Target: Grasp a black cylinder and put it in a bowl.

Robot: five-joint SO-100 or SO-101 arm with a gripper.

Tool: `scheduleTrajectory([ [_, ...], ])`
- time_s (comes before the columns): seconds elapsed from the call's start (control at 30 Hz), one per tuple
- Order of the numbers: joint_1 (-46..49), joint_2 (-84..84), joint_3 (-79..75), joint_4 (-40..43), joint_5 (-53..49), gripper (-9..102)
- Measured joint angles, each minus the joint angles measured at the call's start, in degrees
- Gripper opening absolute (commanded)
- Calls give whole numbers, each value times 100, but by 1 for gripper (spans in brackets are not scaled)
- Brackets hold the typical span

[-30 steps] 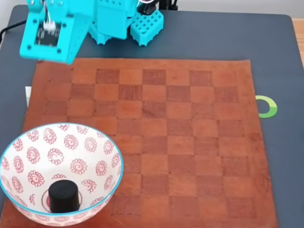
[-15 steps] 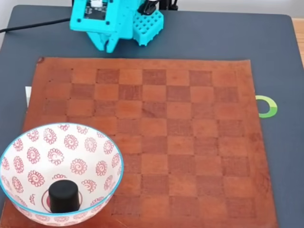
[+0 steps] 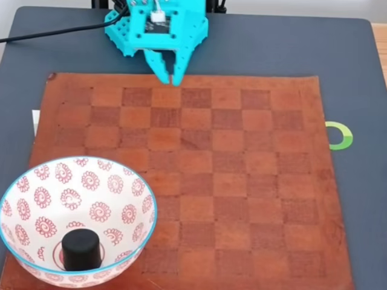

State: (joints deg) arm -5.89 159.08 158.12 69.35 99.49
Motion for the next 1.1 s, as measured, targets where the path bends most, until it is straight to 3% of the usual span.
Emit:
scheduleTrajectory([
  [0.6, -62, 2514, 1661, -53, 158, 0],
  [1.1, -62, 3480, 2259, -53, 114, 0],
])
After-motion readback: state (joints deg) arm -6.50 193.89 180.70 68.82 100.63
